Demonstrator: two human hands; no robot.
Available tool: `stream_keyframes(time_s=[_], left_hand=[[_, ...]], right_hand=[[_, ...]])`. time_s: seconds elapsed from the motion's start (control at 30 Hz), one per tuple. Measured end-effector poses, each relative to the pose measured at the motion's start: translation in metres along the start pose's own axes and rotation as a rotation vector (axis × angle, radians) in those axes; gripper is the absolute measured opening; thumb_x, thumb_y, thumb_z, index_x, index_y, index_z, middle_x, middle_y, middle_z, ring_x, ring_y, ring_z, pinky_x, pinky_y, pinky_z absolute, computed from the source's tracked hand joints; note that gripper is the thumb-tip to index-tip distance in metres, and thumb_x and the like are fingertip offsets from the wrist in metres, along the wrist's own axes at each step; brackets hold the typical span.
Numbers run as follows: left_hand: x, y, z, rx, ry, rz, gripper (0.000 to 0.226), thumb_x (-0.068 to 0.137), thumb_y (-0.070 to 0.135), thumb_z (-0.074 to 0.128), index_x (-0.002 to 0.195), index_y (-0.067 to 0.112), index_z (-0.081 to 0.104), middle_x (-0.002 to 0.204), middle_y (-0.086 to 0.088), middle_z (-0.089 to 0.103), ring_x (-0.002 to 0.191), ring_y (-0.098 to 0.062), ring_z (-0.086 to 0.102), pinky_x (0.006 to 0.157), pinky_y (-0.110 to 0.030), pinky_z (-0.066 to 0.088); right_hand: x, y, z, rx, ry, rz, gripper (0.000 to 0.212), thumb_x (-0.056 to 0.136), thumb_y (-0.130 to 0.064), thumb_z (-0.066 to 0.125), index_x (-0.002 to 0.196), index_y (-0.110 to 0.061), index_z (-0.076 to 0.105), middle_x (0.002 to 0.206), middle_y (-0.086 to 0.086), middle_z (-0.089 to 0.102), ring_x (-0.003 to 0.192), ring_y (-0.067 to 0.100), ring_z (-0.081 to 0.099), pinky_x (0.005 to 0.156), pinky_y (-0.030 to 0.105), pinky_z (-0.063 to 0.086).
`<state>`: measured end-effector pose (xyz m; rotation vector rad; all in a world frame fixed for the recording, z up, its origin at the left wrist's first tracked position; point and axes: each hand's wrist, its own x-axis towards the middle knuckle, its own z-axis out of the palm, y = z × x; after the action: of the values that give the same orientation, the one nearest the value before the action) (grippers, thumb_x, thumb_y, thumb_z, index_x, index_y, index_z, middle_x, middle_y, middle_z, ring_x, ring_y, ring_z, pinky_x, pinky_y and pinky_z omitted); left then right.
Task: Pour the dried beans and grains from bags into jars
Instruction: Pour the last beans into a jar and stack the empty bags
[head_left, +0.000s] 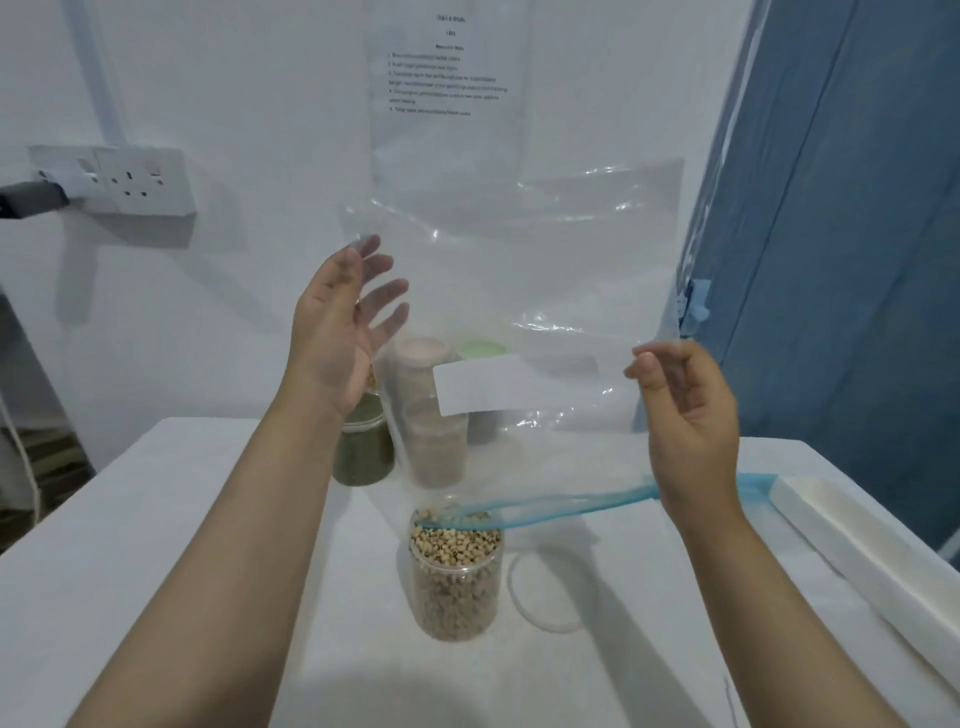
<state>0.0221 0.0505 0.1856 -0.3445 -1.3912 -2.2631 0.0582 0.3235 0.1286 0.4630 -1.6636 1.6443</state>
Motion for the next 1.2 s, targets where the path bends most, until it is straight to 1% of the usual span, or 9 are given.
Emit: stream_keyframes(time_s=[0.17,0.3,0.4,0.57,0.6,0.73,0.87,1.07,1.2], left_hand=[[-0.016,-0.009,-0.004,0.114,-0.021,-0.003,0.034,0.102,0.043,0.042,0.127,0.024,0.056,0.11,0.005,0.07,0.099,-0.018,0.068,0.09,-0.035,0.054],[-0.05,-0.055,-0.017,0.215,-0.045,-0.157,0.05,0.093,0.054,0.05,0.128,0.019,0.057,0.117,-0.003,0.071,0.105,-0.022,0.068,0.091,-0.044,0.052],[-0.068,-0.074,-0.013,0.188,-0.025,-0.178,0.059,0.089,0.048,0.062,0.132,0.008,0.053,0.119,-0.005,0.069,0.106,-0.021,0.067,0.084,-0.036,0.055],[-0.069,-0.072,0.001,0.08,-0.033,-0.083,0.025,0.088,0.031,0.054,0.109,0.019,0.053,0.102,-0.001,0.07,0.092,-0.019,0.065,0.078,-0.035,0.055],[-0.071,-0.072,0.002,0.065,-0.04,-0.076,0.024,0.089,0.031,0.054,0.11,0.019,0.053,0.102,-0.002,0.07,0.091,-0.019,0.066,0.077,-0.034,0.056],[-0.077,-0.074,0.002,-0.012,-0.025,-0.068,0.017,0.09,0.029,0.051,0.107,0.024,0.053,0.099,0.001,0.069,0.088,-0.015,0.066,0.076,-0.034,0.054],[-0.079,-0.072,0.005,-0.043,-0.039,-0.057,0.014,0.092,0.028,0.049,0.095,0.031,0.062,0.094,0.004,0.069,0.084,-0.01,0.066,0.076,-0.034,0.053],[-0.076,-0.067,0.006,-0.085,-0.08,-0.047,0.017,0.1,0.024,0.042,0.098,0.03,0.058,0.09,0.008,0.068,0.087,-0.009,0.066,0.078,-0.034,0.056],[-0.076,-0.065,0.006,-0.128,-0.077,-0.049,0.012,0.102,0.023,0.04,0.102,0.026,0.051,0.093,0.003,0.067,0.086,-0.012,0.066,0.07,-0.032,0.056]], right_hand=[[-0.006,0.002,-0.006,0.037,-0.049,0.015,0.013,0.102,-0.016,0.054,0.096,-0.027,0.059,0.096,0.005,0.066,0.092,0.01,0.065,0.086,0.027,0.045],[-0.01,0.008,-0.01,0.047,-0.066,0.012,0.019,0.103,-0.016,0.051,0.097,-0.032,0.058,0.097,0.002,0.067,0.097,0.015,0.065,0.09,0.035,0.045],[-0.009,0.009,-0.01,0.045,-0.083,-0.014,0.023,0.104,-0.016,0.048,0.096,-0.036,0.056,0.096,0.003,0.066,0.096,0.015,0.064,0.088,0.036,0.045],[-0.002,0.008,-0.008,0.035,-0.118,-0.034,0.023,0.105,-0.014,0.046,0.097,-0.034,0.055,0.094,-0.008,0.065,0.094,0.018,0.064,0.087,0.036,0.044],[-0.001,0.008,-0.008,0.022,-0.125,-0.04,0.024,0.105,-0.014,0.046,0.097,-0.035,0.055,0.093,-0.008,0.065,0.094,0.018,0.064,0.086,0.037,0.044],[-0.002,0.009,-0.012,0.046,-0.133,-0.017,0.017,0.105,-0.013,0.045,0.098,-0.025,0.053,0.098,0.019,0.062,0.091,0.012,0.064,0.087,0.027,0.045],[-0.003,0.01,-0.014,0.065,-0.138,-0.012,0.015,0.105,-0.013,0.045,0.099,-0.023,0.054,0.099,0.022,0.06,0.09,0.011,0.062,0.088,0.026,0.045],[0.001,0.008,-0.011,0.072,-0.134,-0.018,0.018,0.105,-0.009,0.045,0.099,-0.024,0.055,0.097,0.02,0.061,0.09,0.012,0.062,0.086,0.029,0.045],[0.004,0.006,-0.012,0.078,-0.12,-0.006,0.014,0.105,-0.011,0.045,0.099,-0.02,0.055,0.096,0.018,0.061,0.089,0.01,0.061,0.086,0.026,0.045]])
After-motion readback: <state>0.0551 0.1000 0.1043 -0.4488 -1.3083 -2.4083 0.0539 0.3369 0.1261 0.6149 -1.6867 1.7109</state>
